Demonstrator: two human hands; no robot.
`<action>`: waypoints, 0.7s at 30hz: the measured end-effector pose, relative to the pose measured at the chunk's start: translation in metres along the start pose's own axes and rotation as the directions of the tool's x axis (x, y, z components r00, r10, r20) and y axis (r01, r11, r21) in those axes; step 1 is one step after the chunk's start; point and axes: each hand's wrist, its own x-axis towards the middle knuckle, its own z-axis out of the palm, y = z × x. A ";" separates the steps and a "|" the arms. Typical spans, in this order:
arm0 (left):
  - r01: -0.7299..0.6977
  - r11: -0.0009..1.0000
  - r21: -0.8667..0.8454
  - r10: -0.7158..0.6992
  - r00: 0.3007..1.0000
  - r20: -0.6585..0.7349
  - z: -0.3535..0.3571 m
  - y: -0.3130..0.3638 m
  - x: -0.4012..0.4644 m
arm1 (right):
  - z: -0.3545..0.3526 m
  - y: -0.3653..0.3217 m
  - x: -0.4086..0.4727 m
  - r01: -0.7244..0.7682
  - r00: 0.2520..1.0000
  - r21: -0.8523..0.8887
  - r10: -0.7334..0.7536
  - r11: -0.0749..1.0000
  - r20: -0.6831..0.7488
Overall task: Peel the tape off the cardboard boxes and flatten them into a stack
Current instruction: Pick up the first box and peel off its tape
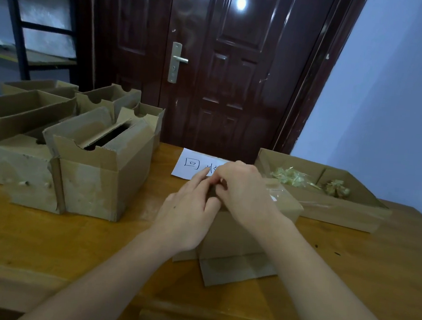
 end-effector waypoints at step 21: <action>-0.090 0.926 0.367 0.079 0.996 0.045 0.006 -0.013 0.001 | -0.007 0.002 -0.001 -0.380 0.922 0.227 0.346 0.897 0.175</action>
